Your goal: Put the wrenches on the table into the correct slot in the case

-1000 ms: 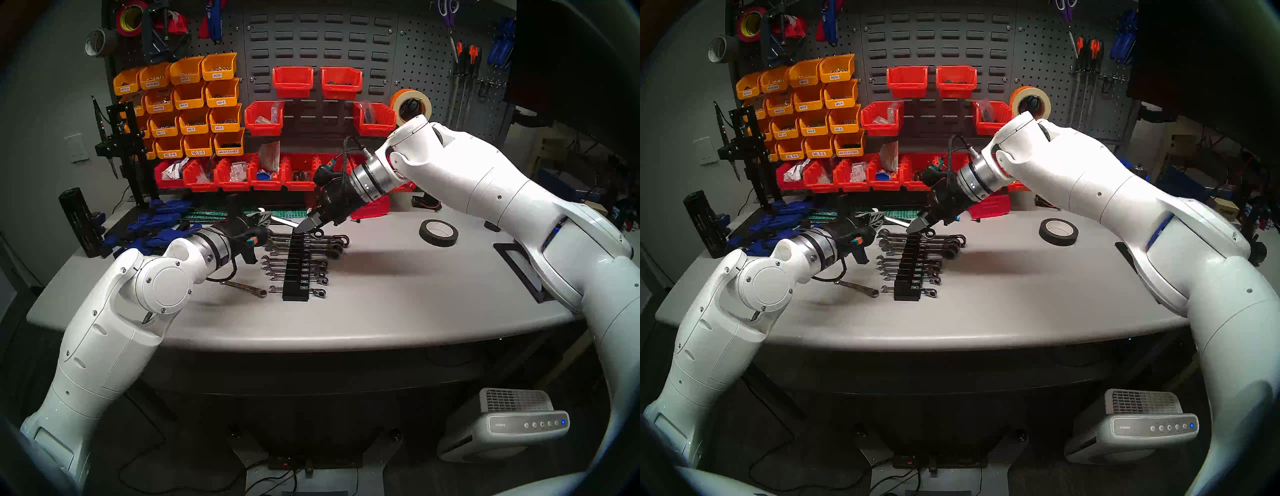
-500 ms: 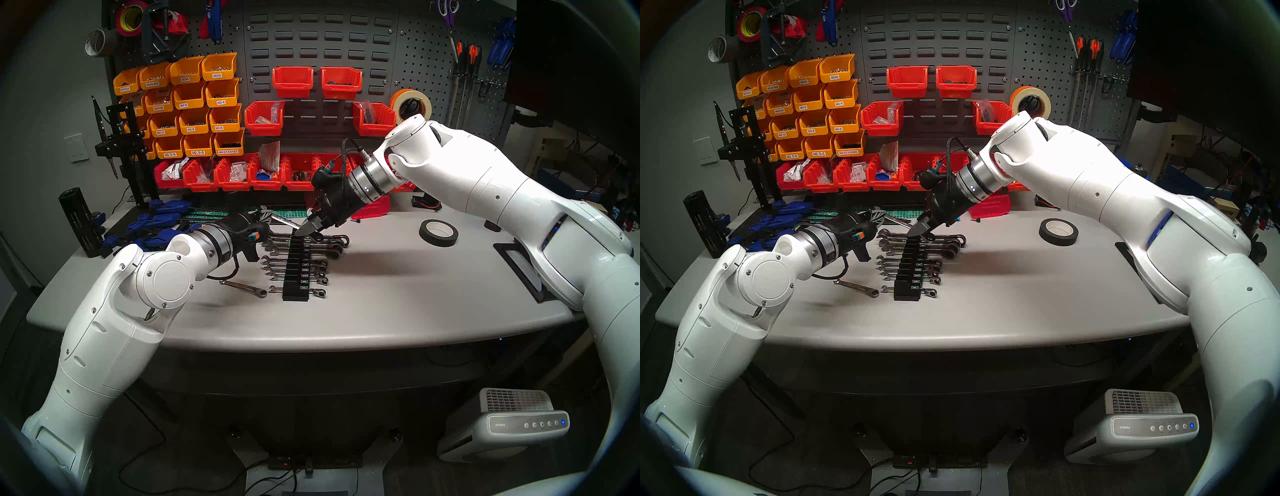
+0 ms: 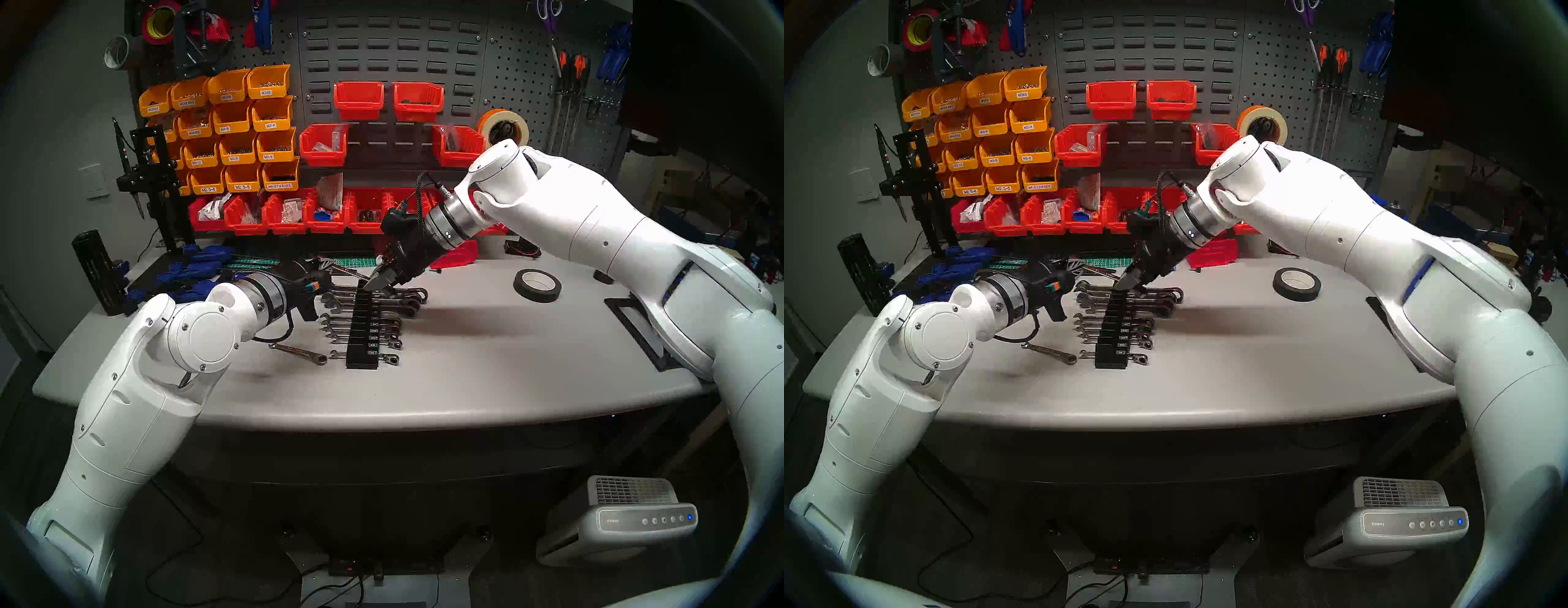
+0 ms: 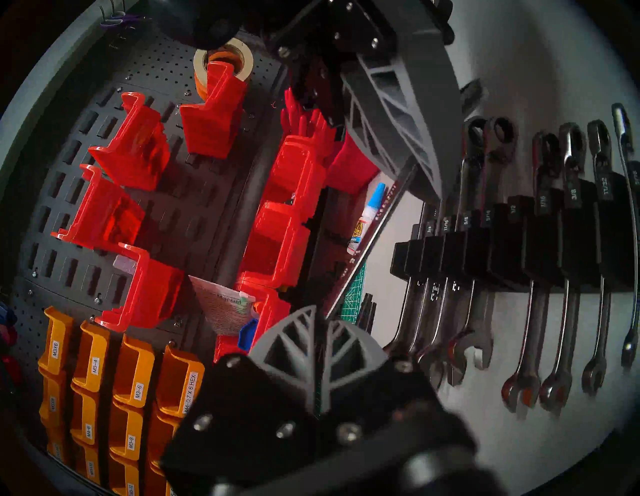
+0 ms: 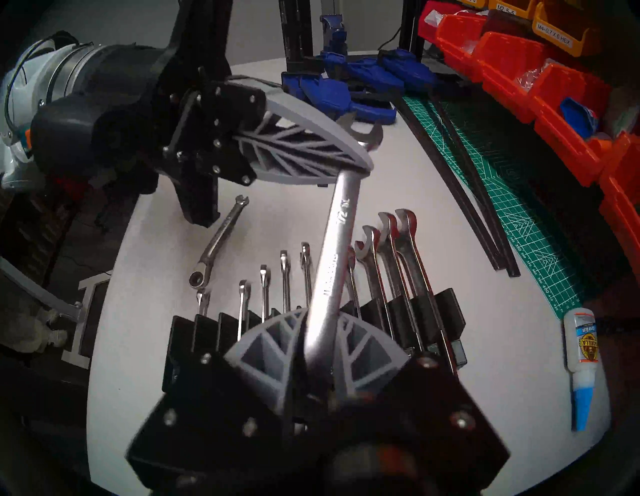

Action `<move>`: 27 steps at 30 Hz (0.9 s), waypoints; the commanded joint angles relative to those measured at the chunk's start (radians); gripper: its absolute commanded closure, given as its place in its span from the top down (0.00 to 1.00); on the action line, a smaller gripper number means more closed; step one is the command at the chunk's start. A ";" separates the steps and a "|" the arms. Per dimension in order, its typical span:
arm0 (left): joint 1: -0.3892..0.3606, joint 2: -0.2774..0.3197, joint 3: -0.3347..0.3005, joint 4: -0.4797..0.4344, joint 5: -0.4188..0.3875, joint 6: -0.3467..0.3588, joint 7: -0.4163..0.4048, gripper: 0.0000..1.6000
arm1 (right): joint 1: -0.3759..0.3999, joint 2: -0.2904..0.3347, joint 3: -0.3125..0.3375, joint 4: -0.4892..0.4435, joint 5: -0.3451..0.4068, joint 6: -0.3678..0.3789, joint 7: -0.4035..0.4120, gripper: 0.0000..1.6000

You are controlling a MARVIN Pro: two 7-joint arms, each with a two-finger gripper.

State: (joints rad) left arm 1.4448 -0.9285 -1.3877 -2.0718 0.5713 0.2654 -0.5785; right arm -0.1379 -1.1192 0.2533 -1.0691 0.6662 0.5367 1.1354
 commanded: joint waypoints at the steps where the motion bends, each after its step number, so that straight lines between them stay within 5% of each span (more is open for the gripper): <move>1: -0.067 -0.018 -0.019 -0.019 -0.004 0.044 -0.014 0.00 | 0.056 0.019 0.012 -0.049 -0.046 -0.056 -0.025 0.32; 19: -0.105 -0.034 -0.029 -0.034 -0.026 0.157 -0.137 0.00 | 0.068 0.083 -0.048 -0.186 -0.220 -0.173 -0.084 0.23; 22: -0.108 -0.038 -0.032 -0.040 -0.029 0.176 -0.156 0.00 | 0.073 0.088 -0.066 -0.200 -0.261 -0.187 -0.101 0.34; 23: -0.111 -0.038 -0.032 -0.041 -0.028 0.181 -0.161 0.00 | 0.075 0.089 -0.071 -0.200 -0.269 -0.185 -0.100 0.49; 27: -0.118 -0.040 -0.031 -0.042 -0.023 0.199 -0.177 0.00 | 0.073 0.094 -0.074 -0.208 -0.298 -0.206 -0.121 0.44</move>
State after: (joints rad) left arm 1.3851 -0.9682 -1.3915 -2.0839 0.5377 0.4382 -0.7579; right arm -0.1038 -1.0511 0.1758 -1.2547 0.4158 0.3596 1.0420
